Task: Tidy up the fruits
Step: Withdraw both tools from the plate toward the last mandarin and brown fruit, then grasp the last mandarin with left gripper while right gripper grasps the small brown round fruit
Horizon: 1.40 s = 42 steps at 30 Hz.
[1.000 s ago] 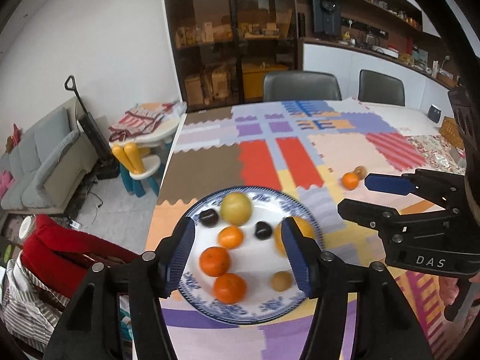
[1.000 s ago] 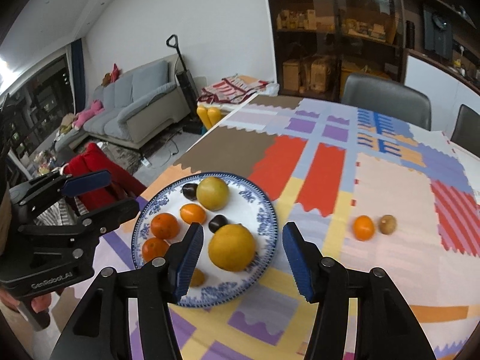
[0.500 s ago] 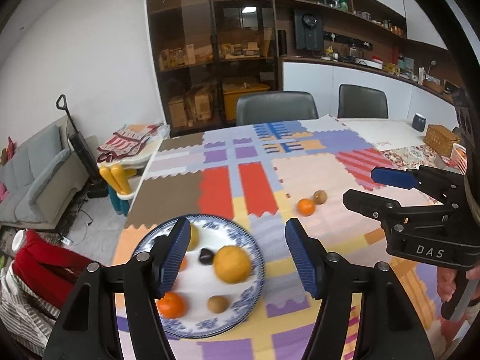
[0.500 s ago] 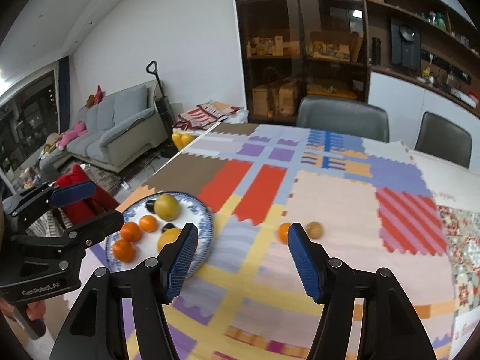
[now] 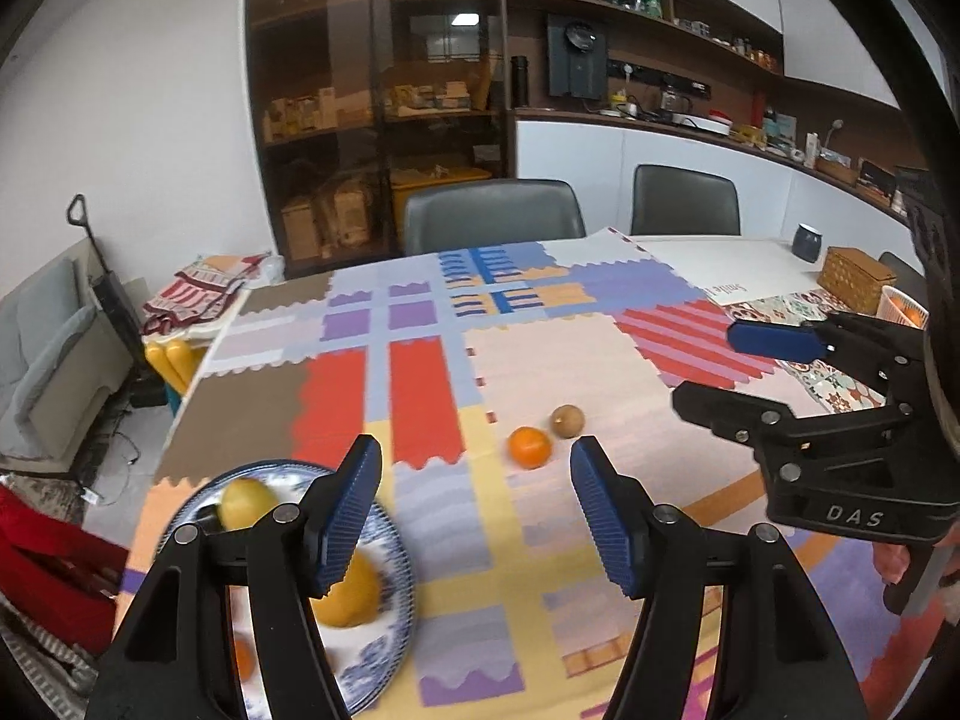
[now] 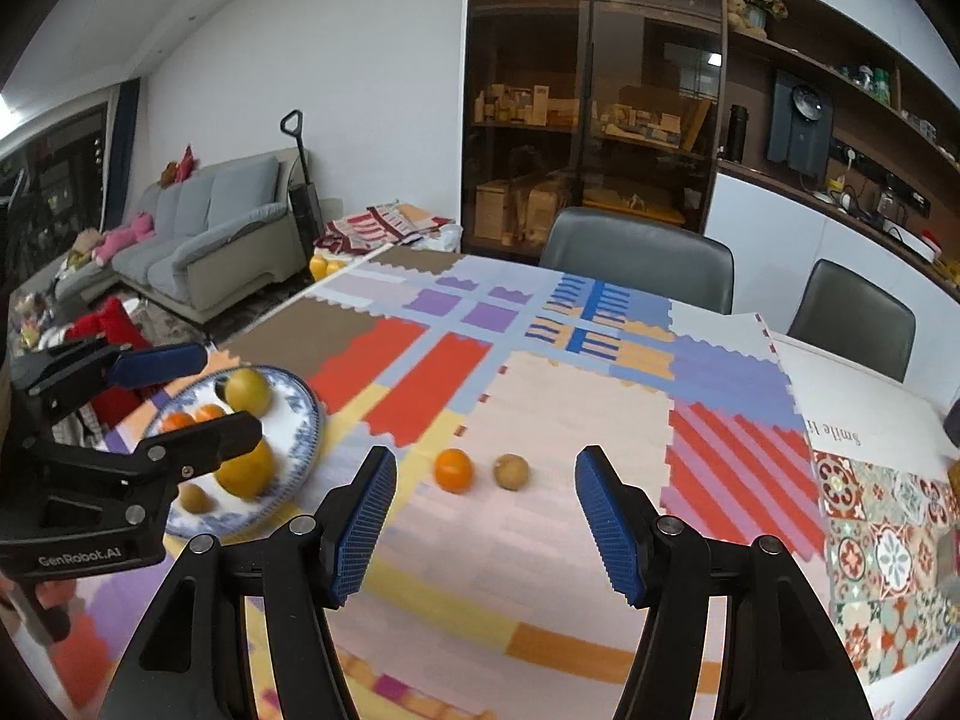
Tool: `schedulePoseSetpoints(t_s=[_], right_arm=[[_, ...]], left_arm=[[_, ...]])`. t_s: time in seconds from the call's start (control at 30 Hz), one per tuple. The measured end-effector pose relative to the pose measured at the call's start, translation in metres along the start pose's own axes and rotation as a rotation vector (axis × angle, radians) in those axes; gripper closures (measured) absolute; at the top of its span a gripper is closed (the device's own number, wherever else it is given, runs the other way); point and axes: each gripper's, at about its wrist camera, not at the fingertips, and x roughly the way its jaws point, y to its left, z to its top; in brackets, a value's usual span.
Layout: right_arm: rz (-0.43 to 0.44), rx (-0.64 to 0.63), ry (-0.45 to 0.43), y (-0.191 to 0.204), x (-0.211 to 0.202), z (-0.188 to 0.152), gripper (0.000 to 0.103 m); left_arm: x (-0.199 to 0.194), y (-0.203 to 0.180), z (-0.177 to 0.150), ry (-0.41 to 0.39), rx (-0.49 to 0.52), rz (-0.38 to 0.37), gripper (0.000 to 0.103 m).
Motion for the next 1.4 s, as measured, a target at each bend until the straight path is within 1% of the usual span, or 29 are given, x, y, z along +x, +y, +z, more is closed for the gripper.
schedulePoseSetpoints(t_s=[0.1,0.27,0.37,0.5,0.6,0.63,0.8,0.87,0.93,1.03,1.17,1.27,1.3,1.33,1.4], right_arm=[[0.017,-0.025,0.016,-0.01,0.012,-0.002,0.04],[0.043,-0.093,0.083,-0.024,0.043,-0.009,0.04],[0.052,-0.153,0.11,-0.029,0.061,-0.012,0.04],[0.097,-0.237,0.144,-0.031,0.086,-0.014,0.041],[0.13,-0.28,0.177,-0.033,0.105,-0.017,0.046],[0.138,-0.284,0.19,-0.035,0.111,-0.018,0.049],[0.182,-0.297,0.236,-0.037,0.135,-0.02,0.051],[0.195,-0.307,0.243,-0.037,0.14,-0.02,0.055],[0.206,-0.31,0.249,-0.037,0.145,-0.019,0.056],[0.221,-0.32,0.262,-0.038,0.153,-0.017,0.06],[0.249,-0.334,0.266,-0.038,0.16,-0.015,0.06],[0.269,-0.338,0.27,-0.036,0.165,-0.014,0.061],[0.271,-0.338,0.274,-0.036,0.167,-0.014,0.063],[0.277,-0.335,0.282,-0.036,0.169,-0.014,0.065],[0.289,-0.327,0.298,-0.037,0.173,-0.014,0.067]], left_arm=[[0.018,-0.008,0.0,0.017,0.015,-0.02,0.039],[0.045,-0.013,0.0,0.061,0.027,-0.032,0.039],[0.063,-0.015,-0.002,0.091,0.032,-0.032,0.039],[0.086,-0.017,-0.006,0.137,0.032,-0.047,0.039],[0.099,-0.019,-0.01,0.168,0.058,-0.052,0.039],[0.105,-0.02,-0.011,0.179,0.07,-0.051,0.039],[0.123,-0.02,-0.011,0.212,0.086,-0.07,0.039],[0.129,-0.019,-0.01,0.219,0.083,-0.075,0.04],[0.135,-0.018,-0.01,0.228,0.082,-0.082,0.044],[0.142,-0.019,-0.009,0.248,0.087,-0.097,0.046],[0.15,-0.022,-0.008,0.265,0.1,-0.116,0.047],[0.157,-0.021,-0.008,0.282,0.099,-0.124,0.052],[0.16,-0.02,-0.008,0.288,0.096,-0.126,0.054],[0.162,-0.02,-0.008,0.293,0.09,-0.128,0.054],[0.165,-0.018,-0.008,0.298,0.077,-0.137,0.054]])
